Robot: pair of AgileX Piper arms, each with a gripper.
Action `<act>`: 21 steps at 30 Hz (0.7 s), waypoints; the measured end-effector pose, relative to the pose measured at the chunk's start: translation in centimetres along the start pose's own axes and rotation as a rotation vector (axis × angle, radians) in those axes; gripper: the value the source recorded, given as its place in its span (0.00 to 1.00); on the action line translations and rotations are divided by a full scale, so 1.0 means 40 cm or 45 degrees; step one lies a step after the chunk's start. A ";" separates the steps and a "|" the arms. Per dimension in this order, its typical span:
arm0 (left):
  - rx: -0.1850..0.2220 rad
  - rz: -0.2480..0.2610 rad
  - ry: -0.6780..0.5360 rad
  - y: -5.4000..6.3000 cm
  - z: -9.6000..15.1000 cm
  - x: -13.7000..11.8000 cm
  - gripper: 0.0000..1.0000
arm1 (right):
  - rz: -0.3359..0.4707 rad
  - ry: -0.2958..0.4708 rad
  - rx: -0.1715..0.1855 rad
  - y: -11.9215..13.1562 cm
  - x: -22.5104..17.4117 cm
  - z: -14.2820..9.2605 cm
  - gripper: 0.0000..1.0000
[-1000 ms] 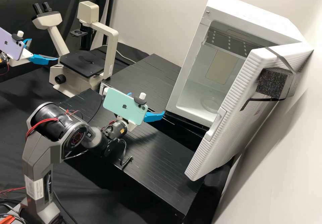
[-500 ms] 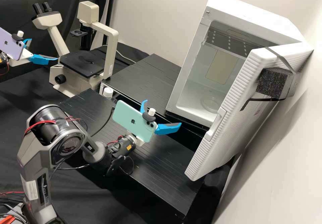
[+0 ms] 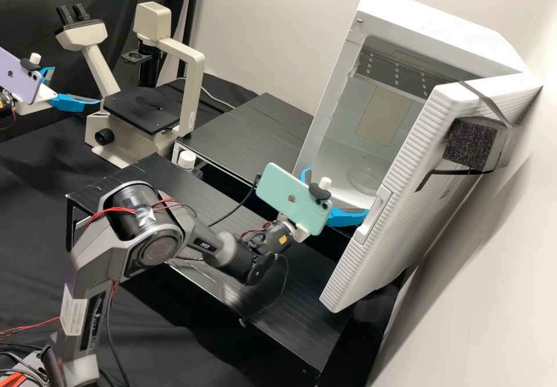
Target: Take out the petri dish and place it under the microscope.
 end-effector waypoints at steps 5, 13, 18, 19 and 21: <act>0.000 0.000 0.000 0.000 0.000 0.000 1.00 | -0.014 -0.022 0.020 0.047 0.090 0.002 1.00; 0.000 0.000 0.000 0.000 0.000 0.000 1.00 | -0.079 -0.030 -0.049 0.080 0.188 -0.005 1.00; 0.000 0.000 0.000 0.000 0.000 0.000 1.00 | -0.117 -0.079 -0.080 0.087 0.223 0.005 1.00; 0.000 0.000 0.000 0.000 0.000 0.000 1.00 | -0.124 -0.086 -0.088 0.087 0.231 0.005 1.00; 0.000 0.000 0.000 0.000 0.000 0.000 1.00 | -0.137 -0.105 -0.088 0.083 0.240 0.012 1.00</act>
